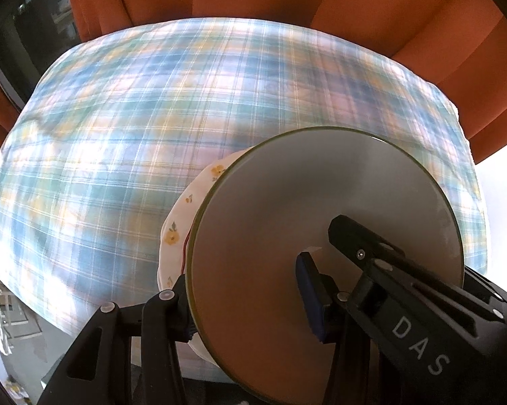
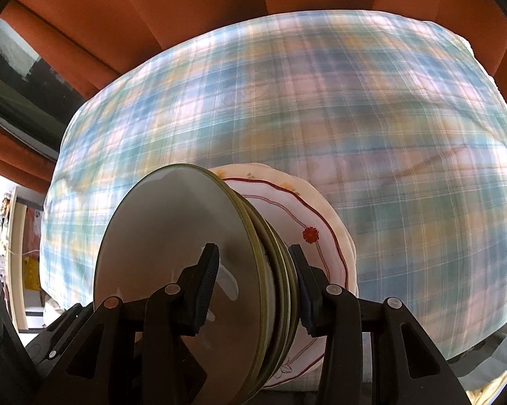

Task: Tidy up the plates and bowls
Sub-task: 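Lower the plain plates with both tools onto the red-rimmed plate, then open both tools to release the plain plates on the stack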

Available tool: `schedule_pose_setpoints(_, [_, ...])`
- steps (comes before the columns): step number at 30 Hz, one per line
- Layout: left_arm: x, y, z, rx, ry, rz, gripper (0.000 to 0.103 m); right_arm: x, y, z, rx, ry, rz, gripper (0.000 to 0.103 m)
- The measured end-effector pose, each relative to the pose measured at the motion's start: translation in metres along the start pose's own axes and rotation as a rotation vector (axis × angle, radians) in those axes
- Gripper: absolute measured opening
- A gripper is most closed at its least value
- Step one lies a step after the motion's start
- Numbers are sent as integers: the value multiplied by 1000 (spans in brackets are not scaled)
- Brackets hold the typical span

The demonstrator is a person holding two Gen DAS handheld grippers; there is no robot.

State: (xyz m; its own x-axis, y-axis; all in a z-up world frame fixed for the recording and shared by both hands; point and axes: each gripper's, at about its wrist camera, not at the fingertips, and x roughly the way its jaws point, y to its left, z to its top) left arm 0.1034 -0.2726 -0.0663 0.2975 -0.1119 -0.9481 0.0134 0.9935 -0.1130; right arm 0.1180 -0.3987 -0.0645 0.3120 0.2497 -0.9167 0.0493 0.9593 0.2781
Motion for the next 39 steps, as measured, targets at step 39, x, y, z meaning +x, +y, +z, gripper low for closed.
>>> schedule_pose_setpoints(39, [-100, 143, -51, 157, -535, 18, 88, -89, 104, -95, -19, -501, -147, 72])
